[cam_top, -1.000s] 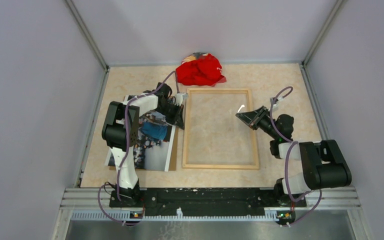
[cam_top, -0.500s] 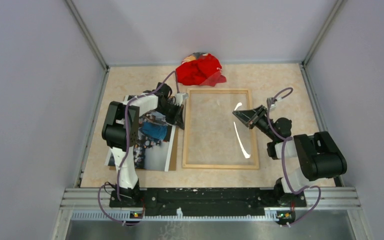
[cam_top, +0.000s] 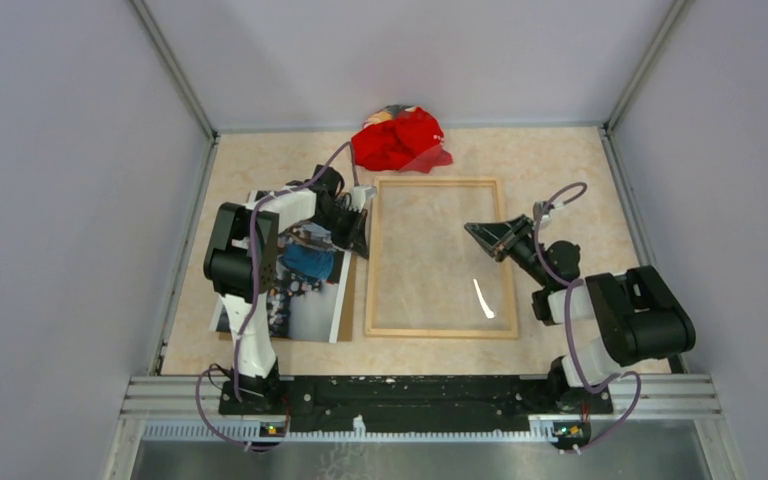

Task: Put the photo into the frame
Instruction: Place the photo frame item in the photo frame.

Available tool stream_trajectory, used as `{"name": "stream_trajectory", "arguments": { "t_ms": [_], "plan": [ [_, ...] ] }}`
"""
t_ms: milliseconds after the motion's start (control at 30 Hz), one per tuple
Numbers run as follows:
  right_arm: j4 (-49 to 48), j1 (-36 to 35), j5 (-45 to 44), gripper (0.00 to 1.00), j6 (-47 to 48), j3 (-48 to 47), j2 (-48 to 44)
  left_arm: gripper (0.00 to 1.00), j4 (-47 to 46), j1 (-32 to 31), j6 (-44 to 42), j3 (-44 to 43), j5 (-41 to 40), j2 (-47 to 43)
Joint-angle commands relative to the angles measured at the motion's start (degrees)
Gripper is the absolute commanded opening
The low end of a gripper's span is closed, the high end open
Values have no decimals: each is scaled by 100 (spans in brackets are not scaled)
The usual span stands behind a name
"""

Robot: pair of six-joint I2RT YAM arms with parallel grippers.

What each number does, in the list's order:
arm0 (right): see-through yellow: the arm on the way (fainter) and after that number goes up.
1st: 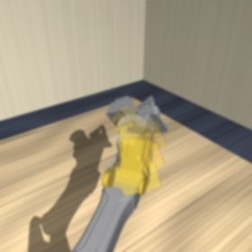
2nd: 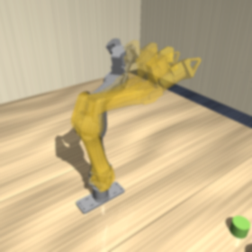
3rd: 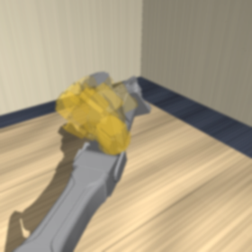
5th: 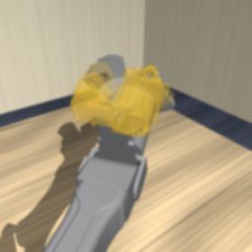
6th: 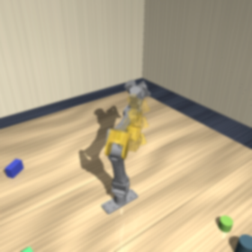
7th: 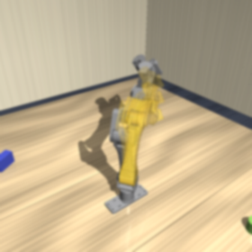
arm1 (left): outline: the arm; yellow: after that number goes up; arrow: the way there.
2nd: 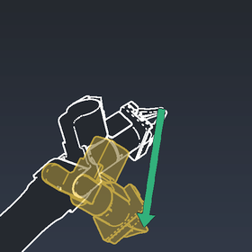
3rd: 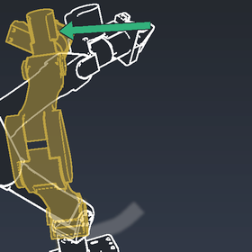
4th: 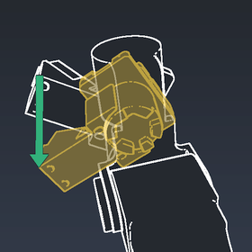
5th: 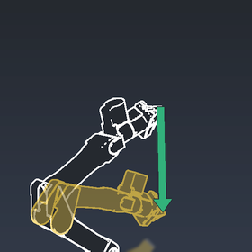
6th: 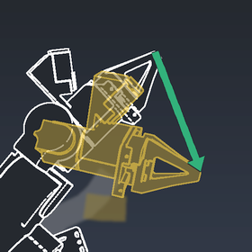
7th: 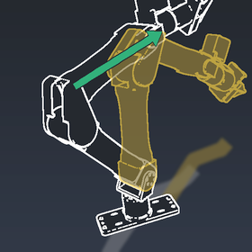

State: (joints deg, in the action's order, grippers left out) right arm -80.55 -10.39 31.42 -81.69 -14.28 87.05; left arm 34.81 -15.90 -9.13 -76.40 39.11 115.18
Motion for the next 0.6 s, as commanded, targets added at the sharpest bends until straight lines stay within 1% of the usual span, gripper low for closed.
{"name": "stream_trajectory", "arguments": {
  "t_ms": [0,133,333,433,567],
  "plan": [
    [8,-191,-252,0,-61,64,-344,0,-45,-46,-64,-140,97,-171],
    [-93,-250,-518,0,-287,242,-404,0,-44,-52,-71,-142,105,-179],
    [11,-439,-927,0,-403,466,-468,0,-66,-53,-62,-138,140,-179],
    [-166,-446,-1182,0,-627,674,-395,0,-67,-53,-57,-118,141,-180],
    [-239,-558,-1434,0,-869,661,-402,0,-95,-53,-54,-79,143,-176]
  ]
}}
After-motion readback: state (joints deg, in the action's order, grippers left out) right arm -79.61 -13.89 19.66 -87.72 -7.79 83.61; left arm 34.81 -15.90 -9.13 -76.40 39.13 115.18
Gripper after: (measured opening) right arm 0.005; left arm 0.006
